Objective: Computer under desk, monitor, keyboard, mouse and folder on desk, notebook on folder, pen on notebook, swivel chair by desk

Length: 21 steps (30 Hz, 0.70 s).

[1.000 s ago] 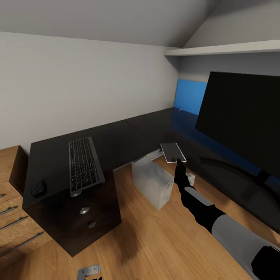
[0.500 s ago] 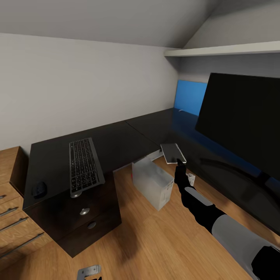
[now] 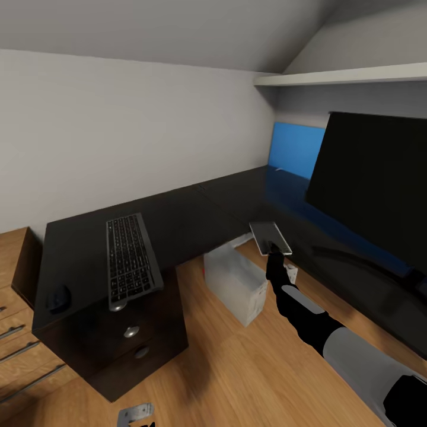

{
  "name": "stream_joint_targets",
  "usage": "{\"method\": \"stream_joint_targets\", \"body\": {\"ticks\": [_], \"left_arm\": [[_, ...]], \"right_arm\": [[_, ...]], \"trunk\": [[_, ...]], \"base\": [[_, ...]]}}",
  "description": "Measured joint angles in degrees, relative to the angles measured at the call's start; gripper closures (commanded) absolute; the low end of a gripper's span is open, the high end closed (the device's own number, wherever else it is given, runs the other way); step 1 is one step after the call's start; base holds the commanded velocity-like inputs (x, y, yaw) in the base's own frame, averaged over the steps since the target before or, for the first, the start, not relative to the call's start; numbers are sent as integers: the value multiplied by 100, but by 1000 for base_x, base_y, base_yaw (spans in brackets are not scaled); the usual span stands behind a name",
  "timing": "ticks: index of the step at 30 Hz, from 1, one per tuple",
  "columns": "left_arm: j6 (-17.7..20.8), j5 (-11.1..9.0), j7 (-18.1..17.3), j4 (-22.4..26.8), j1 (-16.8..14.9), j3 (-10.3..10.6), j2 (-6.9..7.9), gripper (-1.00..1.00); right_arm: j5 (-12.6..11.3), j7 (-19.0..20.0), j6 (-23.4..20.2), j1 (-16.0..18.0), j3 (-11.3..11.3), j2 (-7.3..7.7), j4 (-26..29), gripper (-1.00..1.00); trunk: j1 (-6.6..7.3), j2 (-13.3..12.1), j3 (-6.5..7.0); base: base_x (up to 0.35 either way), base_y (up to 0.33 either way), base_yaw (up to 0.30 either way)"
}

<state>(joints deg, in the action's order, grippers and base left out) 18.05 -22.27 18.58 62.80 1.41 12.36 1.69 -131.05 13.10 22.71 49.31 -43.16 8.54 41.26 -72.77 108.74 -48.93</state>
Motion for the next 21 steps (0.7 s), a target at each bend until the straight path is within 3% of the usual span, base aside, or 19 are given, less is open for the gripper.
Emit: {"method": "stream_joint_targets", "body": {"ticks": [12, 21], "left_arm": [[2, -4, 2, -23, 0, -1, 0, -100], [4, 0, 4, -102, 0, -9, 0, -100]], "right_arm": [[0, 0, 0, 0, 0, 0, 0, -100], [0, -7, 2, 0, 0, 0, 0, -100]], "trunk": [[-1, 0, 0], [-2, 0, 0]], "base": [[145, 40, 0], [29, 4, 0]]}}
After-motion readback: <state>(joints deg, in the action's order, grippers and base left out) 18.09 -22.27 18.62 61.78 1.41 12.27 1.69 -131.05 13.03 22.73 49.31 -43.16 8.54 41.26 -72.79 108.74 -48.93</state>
